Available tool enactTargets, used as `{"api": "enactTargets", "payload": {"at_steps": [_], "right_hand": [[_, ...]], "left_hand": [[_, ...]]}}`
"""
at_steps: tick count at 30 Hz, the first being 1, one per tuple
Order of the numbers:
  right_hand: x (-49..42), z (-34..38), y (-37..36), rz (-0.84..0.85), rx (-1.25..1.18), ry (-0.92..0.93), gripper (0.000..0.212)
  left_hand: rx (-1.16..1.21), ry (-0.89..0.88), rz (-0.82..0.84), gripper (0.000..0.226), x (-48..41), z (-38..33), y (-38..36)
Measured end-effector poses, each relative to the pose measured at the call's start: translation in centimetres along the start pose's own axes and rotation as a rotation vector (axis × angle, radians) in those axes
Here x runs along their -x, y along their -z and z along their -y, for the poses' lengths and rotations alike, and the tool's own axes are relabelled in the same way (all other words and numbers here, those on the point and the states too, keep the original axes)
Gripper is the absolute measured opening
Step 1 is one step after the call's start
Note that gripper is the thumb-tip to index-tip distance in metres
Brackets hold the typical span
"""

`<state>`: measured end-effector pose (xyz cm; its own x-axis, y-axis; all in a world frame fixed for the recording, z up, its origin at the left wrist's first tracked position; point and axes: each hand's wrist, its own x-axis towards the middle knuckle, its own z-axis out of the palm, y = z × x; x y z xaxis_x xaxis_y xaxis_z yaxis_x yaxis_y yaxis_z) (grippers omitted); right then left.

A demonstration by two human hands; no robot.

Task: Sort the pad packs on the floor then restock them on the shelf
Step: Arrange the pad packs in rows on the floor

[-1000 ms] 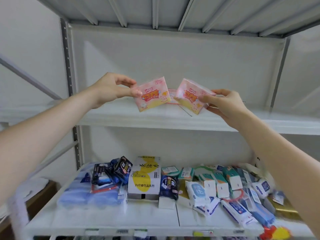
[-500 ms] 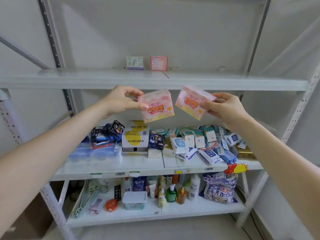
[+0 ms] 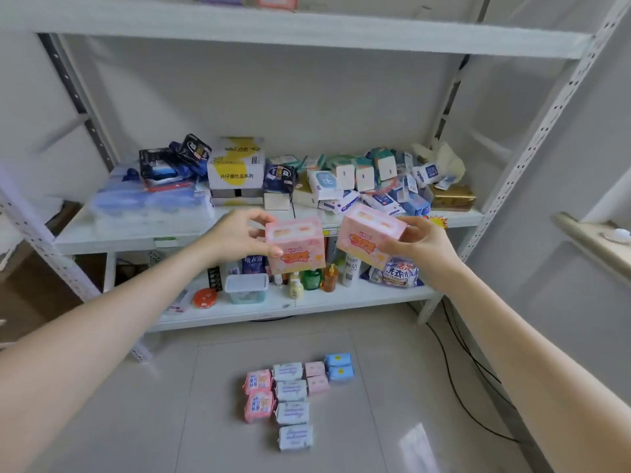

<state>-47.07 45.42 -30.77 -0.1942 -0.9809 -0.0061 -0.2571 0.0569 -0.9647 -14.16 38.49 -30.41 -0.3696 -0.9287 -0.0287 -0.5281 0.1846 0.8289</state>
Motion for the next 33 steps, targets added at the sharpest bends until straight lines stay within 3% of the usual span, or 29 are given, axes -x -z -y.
{"api": "enactTargets", "payload": {"at_steps": [9, 18, 24, 28, 33], "right_hand": [[2.3, -11.8, 1.7, 0.112, 0.063, -0.126, 0.059], [3.2, -25.7, 1.3, 0.232, 0.087, -0.285, 0.058], [2.7, -37.9, -1.2, 0.277, 0.085, -0.381, 0.058], [1.7, -46.9, -3.2, 0.3, 0.086, -0.401, 0.069], [-0.7, -60.3, -5.9, 0.339, 0.071, -0.415, 0.063]], "left_hand": [[-0.03, 0.133, 0.038, 0.057, 0.9, 6.9, -11.9], [-0.012, 0.318, 0.063, 0.069, -0.3, 15.5, -22.8], [-0.052, 0.369, 0.113, 0.064, -3.3, 24.9, -29.9], [-0.069, 0.375, 0.11, 0.063, -5.7, 32.3, -36.0], [-0.176, 0.332, 0.13, 0.067, -8.4, 43.3, -44.1]]}}
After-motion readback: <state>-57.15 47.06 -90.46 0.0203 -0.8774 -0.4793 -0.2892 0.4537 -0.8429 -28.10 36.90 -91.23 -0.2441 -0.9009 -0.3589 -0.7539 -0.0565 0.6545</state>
